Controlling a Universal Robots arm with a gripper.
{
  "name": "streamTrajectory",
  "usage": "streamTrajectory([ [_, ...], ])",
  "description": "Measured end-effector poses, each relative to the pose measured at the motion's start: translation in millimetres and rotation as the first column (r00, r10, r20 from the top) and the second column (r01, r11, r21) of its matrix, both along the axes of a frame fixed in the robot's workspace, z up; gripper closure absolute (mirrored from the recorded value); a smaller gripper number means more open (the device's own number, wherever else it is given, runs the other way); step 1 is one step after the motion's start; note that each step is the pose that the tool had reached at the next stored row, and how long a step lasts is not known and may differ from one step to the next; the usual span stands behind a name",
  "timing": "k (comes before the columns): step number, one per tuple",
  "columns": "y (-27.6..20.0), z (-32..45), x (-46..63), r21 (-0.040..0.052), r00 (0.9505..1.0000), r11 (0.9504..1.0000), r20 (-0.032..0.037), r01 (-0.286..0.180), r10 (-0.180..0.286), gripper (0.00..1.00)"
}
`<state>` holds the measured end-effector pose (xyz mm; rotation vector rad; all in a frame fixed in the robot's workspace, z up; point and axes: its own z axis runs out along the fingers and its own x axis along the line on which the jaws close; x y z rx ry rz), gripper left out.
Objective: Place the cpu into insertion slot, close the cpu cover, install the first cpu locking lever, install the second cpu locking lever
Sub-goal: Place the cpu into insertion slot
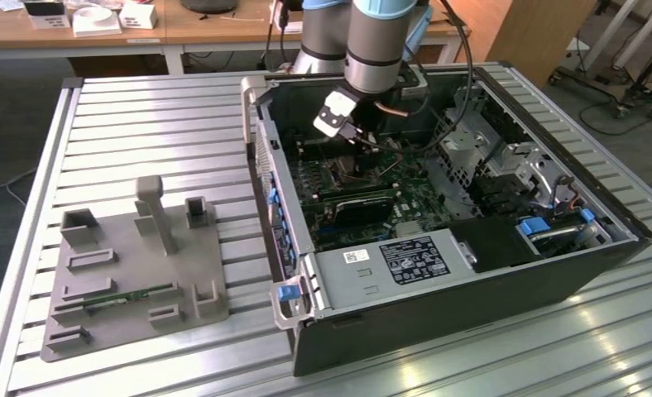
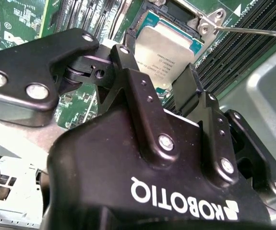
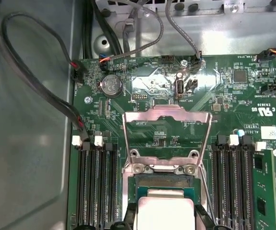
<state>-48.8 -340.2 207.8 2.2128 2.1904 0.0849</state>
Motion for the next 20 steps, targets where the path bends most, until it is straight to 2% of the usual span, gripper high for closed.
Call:
streamTrajectory([
  [7,-1.1,-5.8,0.1,-0.0001,0.9999,0.9999,-0.0012,-0.012,0.012,0.46],
  [11,-2.8,-7.1,0.1,0.0,0.9999,0.9999,-0.0013,-0.013,0.013,0.46],
  [20,-3.0,-7.7,0.1,-0.0011,0.9999,0.9999,-0.0013,-0.013,0.013,0.46],
])
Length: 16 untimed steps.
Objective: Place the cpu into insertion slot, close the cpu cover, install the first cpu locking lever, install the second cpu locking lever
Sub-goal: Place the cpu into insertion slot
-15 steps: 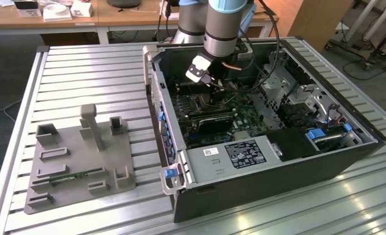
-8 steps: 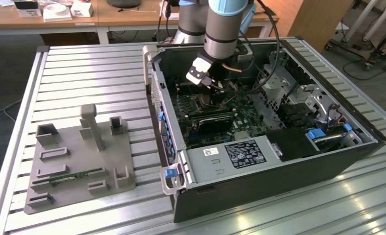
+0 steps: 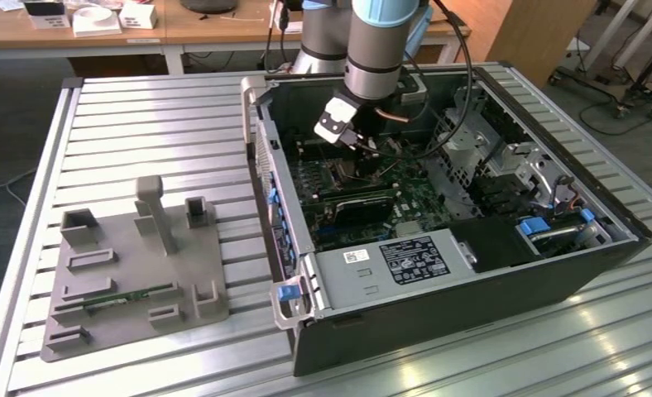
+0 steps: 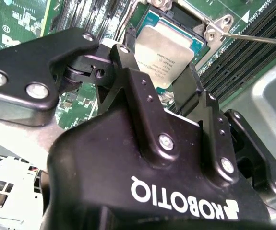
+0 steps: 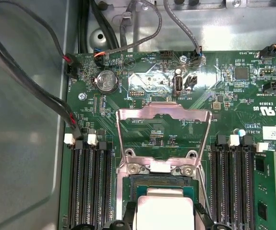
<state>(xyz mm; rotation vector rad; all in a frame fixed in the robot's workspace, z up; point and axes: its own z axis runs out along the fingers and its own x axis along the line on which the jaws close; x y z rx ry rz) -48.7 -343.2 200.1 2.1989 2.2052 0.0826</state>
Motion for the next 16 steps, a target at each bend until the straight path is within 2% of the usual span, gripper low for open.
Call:
streamTrajectory([
  [16,1.8,-8.5,0.3,-0.0002,1.0,1.0,-0.001,0.006,-0.006,0.46],
])
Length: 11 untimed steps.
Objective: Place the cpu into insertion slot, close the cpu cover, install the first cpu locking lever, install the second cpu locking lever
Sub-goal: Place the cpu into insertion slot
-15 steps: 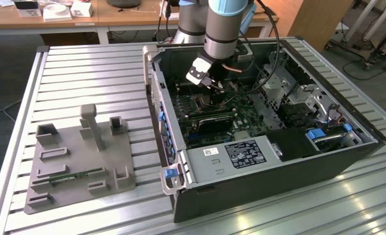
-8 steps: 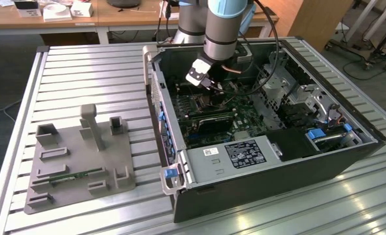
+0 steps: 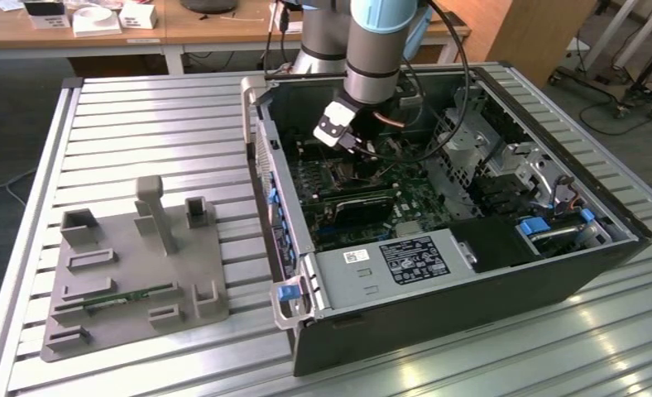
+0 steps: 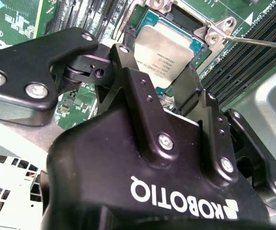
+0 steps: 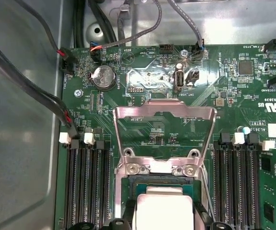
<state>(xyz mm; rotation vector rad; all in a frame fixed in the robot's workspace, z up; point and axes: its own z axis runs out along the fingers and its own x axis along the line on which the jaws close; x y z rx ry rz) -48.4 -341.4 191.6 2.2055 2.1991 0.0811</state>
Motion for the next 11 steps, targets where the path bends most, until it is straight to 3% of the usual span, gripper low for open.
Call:
streamTrajectory([
  [11,1.6,0.0,0.6,0.0006,1.0,1.0,0.0005,0.0,0.0,0.46],
])
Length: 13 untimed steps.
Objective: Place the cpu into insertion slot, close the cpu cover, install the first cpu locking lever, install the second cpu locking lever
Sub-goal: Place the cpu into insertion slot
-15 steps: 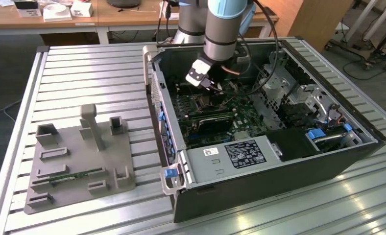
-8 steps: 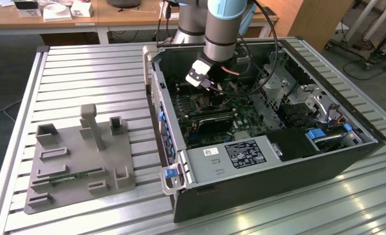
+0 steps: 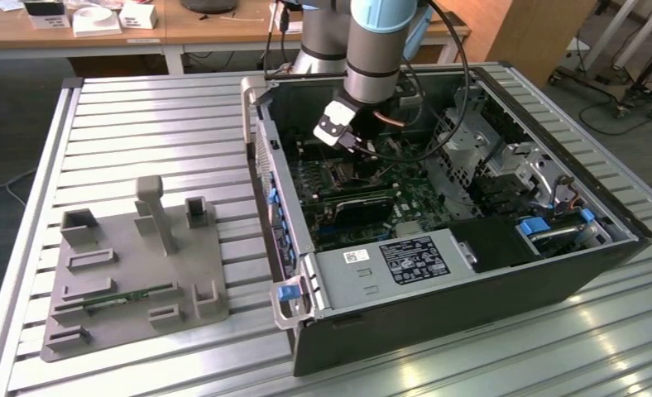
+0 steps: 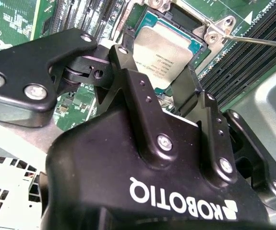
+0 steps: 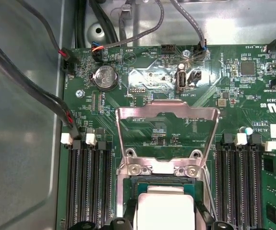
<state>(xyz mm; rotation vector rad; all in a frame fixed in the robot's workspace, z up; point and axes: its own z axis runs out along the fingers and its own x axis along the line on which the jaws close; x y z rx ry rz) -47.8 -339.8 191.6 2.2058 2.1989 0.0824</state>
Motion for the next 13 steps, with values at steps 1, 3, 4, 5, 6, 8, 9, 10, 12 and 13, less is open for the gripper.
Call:
streamTrajectory([
  [1,0.0,0.0,0.0,0.0,1.0,1.0,0.0,0.0,0.0,0.46],
  [3,0.1,0.0,0.0,0.0,1.0,1.0,0.0,0.003,-0.003,0.46],
  [4,0.0,0.0,0.0,0.0,1.0,1.0,-0.0001,0.005,-0.005,0.46],
  [5,0.0,0.0,0.0,0.0,1.0,1.0,0.0,0.005,-0.005,0.46],
  [6,0.0,0.0,0.0,-0.0001,1.0,1.0,0.0,0.006,-0.006,0.46],
  [8,0.0,0.0,0.0,0.0,1.0,1.0,0.0,0.006,-0.006,0.46],
  [9,0.1,0.0,0.0,0.0,1.0,1.0,0.0,0.006,-0.006,0.46],
  [10,0.0,0.0,0.0,0.0,1.0,1.0,0.0,0.006,-0.006,0.46],
  [12,0.0,0.0,0.1,0.0008,1.0,1.0,-0.0002,0.006,-0.006,0.46],
  [13,0.0,0.1,0.2,0.0022,1.0,1.0,-0.0001,0.006,-0.006,0.46],
])
